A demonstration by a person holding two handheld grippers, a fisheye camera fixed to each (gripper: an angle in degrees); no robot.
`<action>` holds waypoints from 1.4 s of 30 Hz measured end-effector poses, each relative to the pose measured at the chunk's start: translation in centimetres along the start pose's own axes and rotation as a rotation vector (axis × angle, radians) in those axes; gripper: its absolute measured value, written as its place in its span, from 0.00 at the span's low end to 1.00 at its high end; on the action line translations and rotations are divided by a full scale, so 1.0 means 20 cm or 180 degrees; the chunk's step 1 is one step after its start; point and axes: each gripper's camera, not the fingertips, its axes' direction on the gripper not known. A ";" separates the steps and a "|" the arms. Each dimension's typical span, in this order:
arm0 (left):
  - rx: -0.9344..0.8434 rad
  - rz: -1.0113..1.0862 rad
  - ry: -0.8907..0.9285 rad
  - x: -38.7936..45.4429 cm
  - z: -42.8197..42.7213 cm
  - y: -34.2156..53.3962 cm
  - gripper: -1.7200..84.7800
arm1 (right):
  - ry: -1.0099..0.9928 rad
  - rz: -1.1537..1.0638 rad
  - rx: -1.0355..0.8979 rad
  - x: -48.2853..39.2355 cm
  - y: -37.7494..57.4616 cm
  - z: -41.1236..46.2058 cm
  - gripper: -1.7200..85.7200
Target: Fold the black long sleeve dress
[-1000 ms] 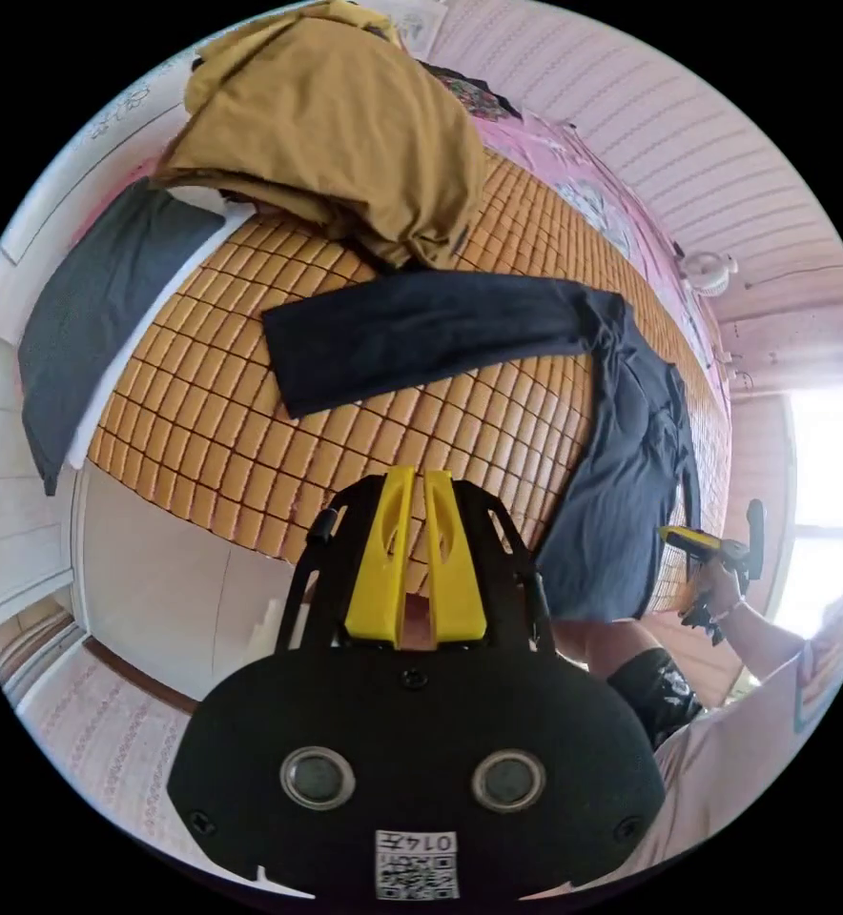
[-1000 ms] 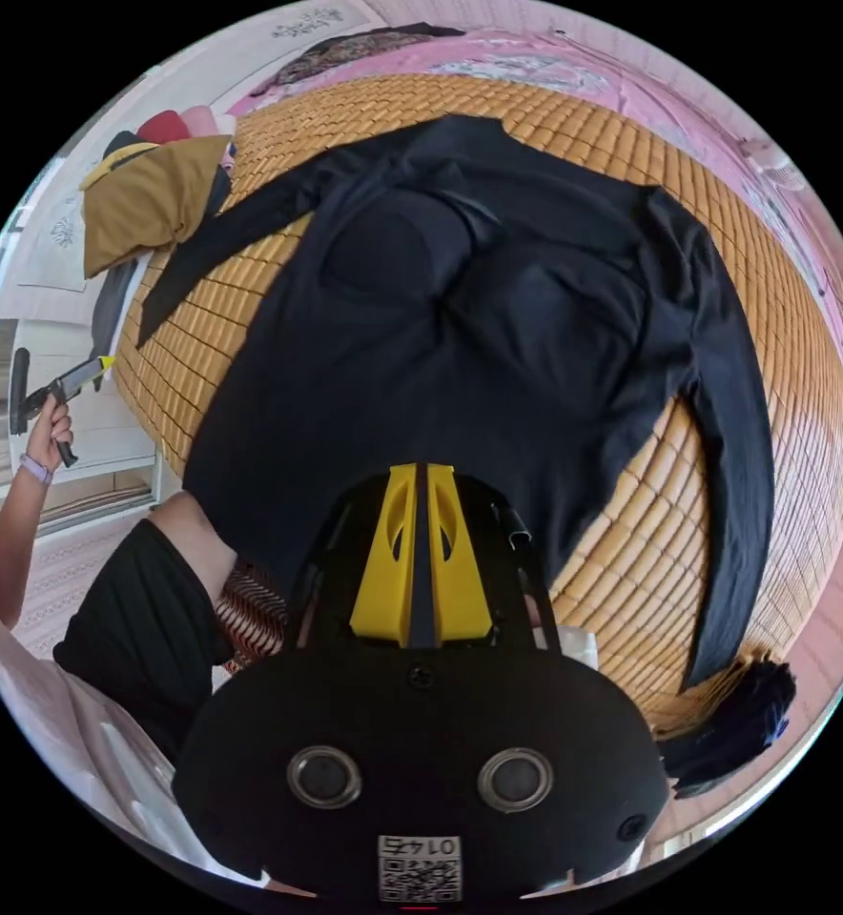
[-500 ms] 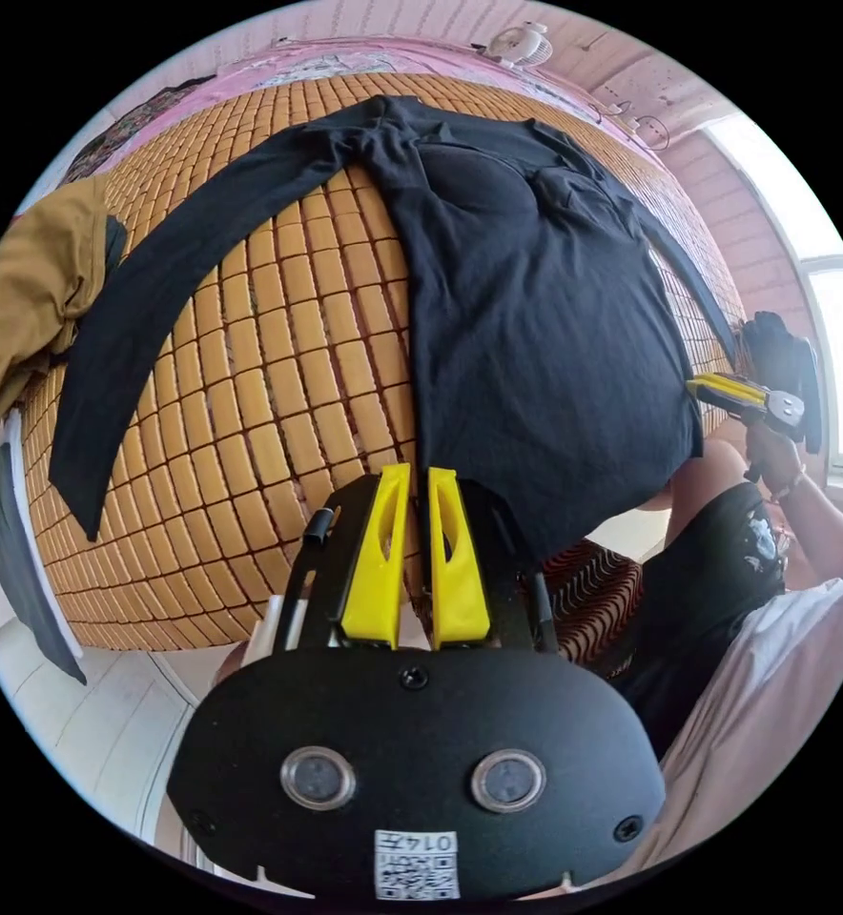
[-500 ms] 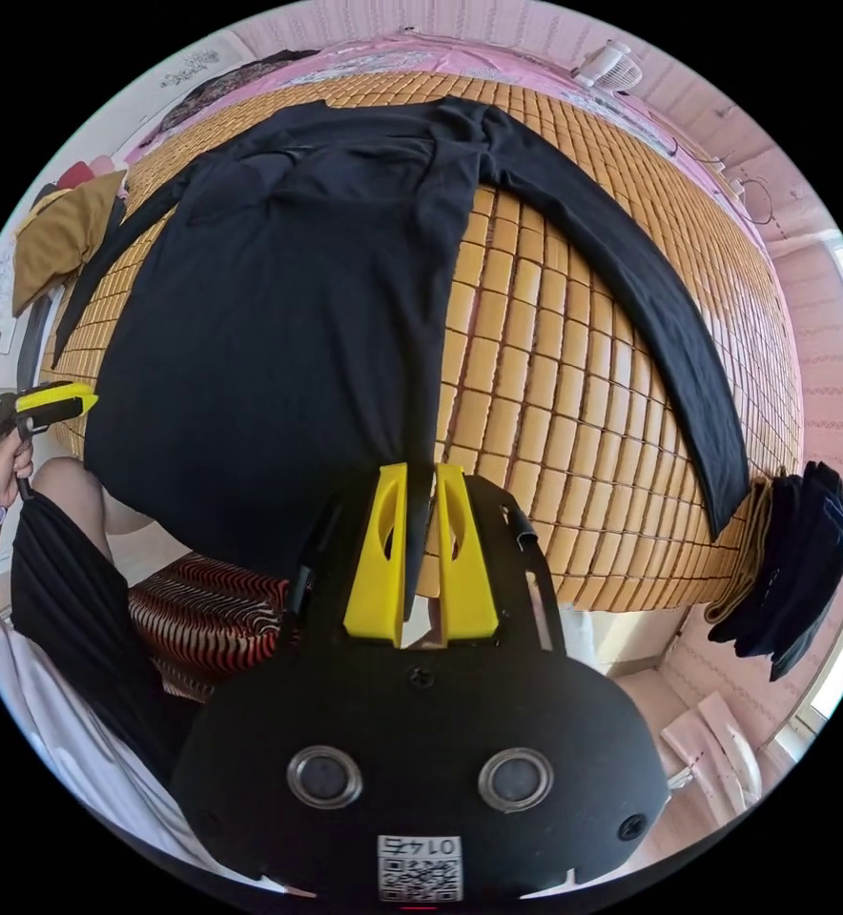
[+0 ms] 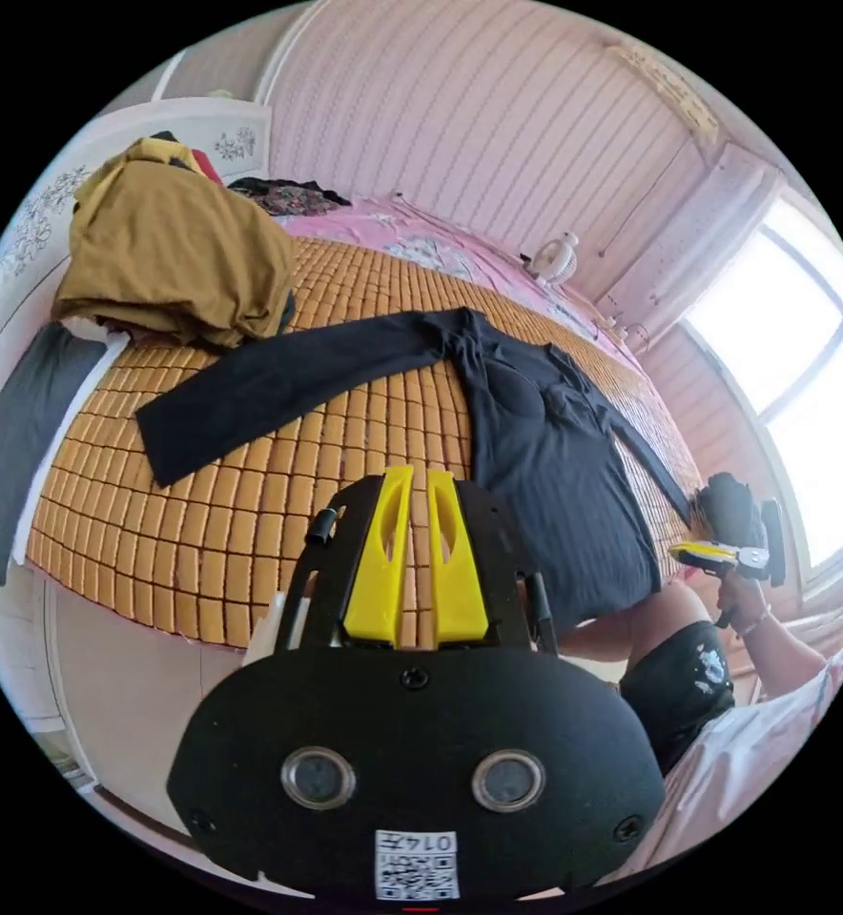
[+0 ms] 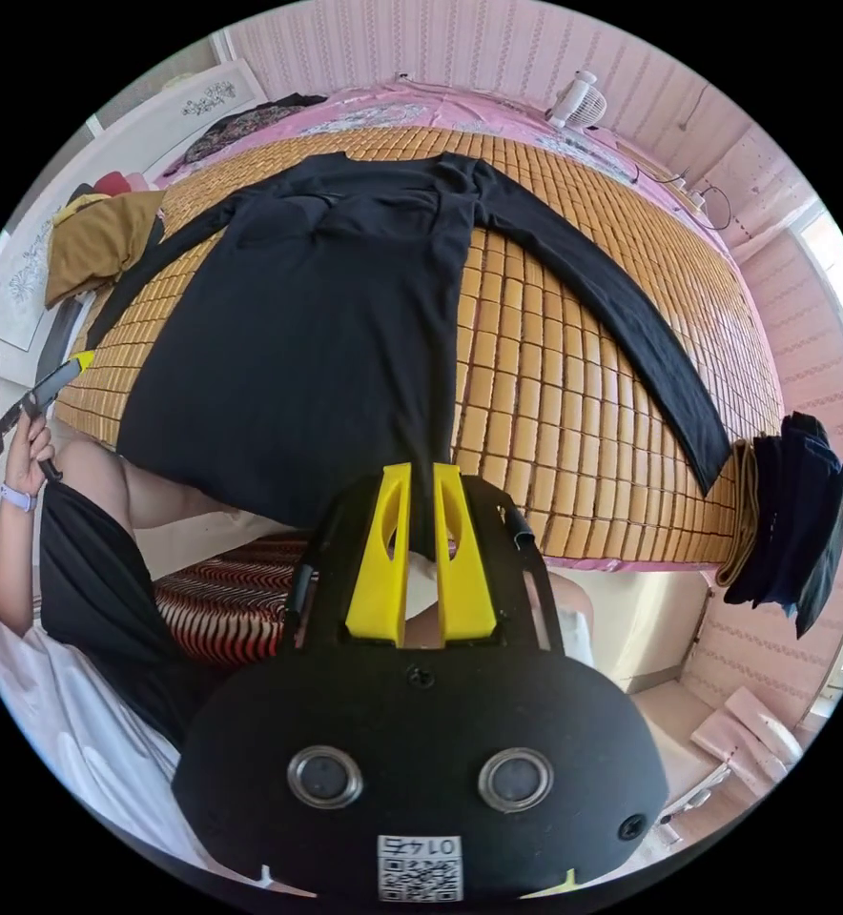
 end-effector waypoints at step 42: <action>-0.0365 -0.0856 -0.0855 -0.78 0.60 0.09 0.01 | -0.0401 -0.3597 0.0181 -2.63 -0.86 0.37 0.01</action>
